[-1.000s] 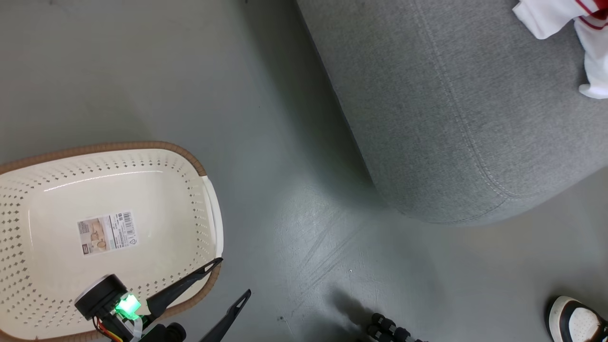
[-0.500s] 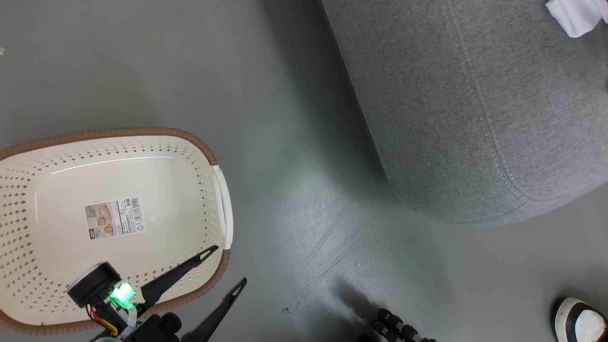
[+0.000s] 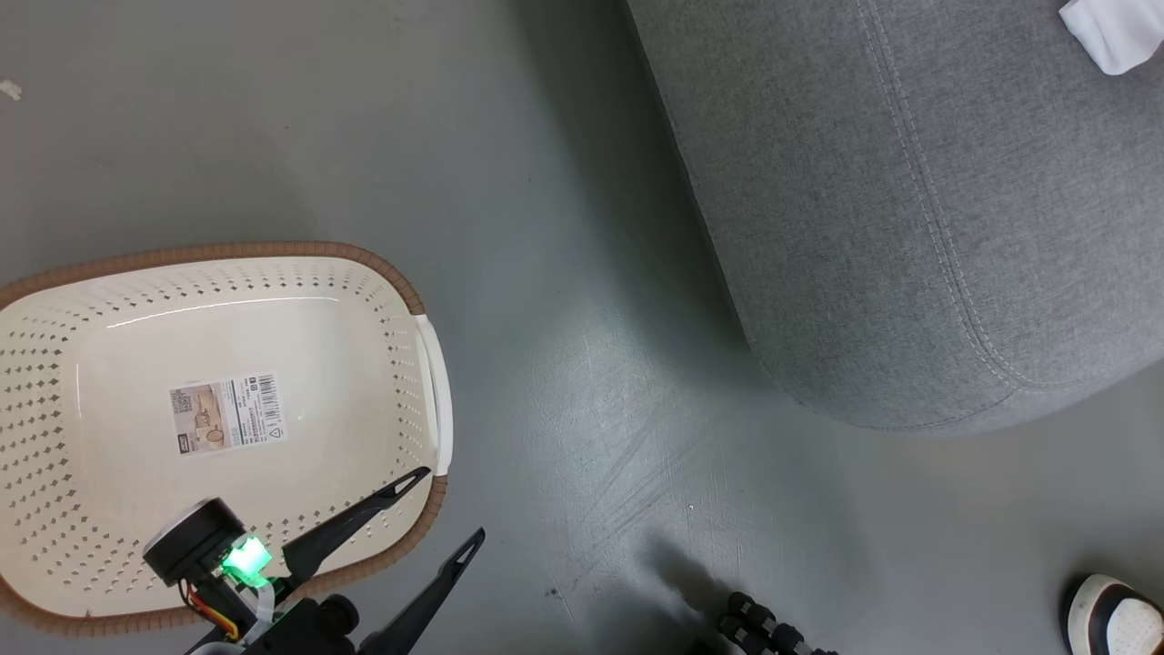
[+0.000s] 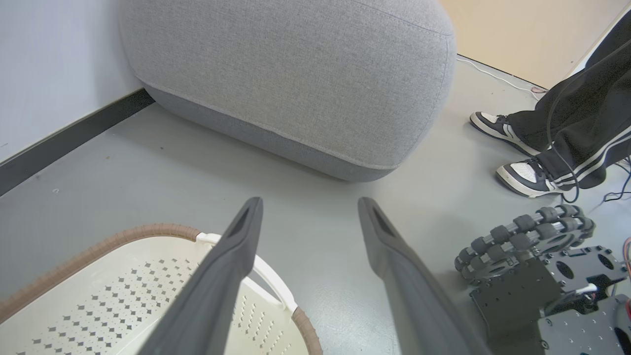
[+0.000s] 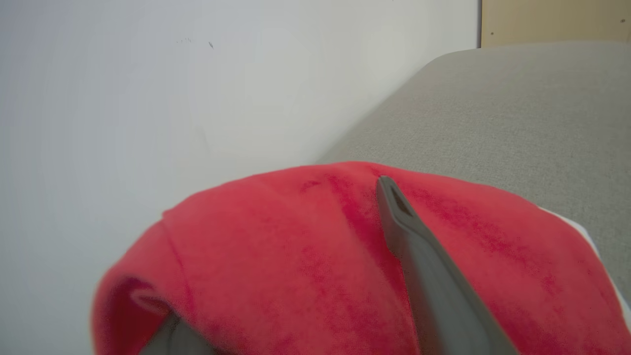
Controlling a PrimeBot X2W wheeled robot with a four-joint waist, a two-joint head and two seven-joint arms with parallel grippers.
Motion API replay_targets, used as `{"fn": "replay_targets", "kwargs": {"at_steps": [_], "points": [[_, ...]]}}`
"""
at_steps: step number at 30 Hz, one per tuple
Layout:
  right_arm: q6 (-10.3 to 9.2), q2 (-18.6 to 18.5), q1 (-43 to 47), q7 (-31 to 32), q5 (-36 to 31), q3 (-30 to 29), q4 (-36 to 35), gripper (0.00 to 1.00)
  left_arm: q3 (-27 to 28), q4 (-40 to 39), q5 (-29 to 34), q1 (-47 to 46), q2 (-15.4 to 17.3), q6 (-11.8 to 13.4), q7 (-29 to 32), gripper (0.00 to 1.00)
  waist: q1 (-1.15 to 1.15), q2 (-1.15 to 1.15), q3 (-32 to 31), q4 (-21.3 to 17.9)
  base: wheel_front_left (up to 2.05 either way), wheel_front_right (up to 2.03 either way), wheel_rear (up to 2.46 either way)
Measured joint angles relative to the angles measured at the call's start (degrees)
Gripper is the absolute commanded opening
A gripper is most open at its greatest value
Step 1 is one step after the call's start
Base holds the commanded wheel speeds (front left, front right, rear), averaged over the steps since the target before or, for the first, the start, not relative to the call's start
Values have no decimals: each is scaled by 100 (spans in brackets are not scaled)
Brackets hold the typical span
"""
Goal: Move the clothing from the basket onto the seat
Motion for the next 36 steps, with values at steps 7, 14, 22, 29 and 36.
{"fn": "replay_targets", "kwargs": {"at_steps": [7,14,22,29,36], "points": [[1,-29,38,7,-591,113,314,100,-42,44,-3,-130,-87,0,0,100,0,0,-43,-2,0,0,0],[1,-102,266,182,-1070,141,641,100,-122,100,-51,-244,-208,0,0,100,0,0,-140,3,0,0,0],[1,-141,268,330,-1568,238,690,100,-283,160,-49,-365,-285,0,0,100,0,0,-300,11,0,0,0],[1,-15,427,335,-1965,312,684,100,-436,283,-51,-481,-393,0,0,100,0,0,-471,-9,0,0,0],[1,200,502,336,-2147,374,688,100,-522,381,-94,-607,-472,0,0,100,0,0,-680,-40,0,0,0]]}}
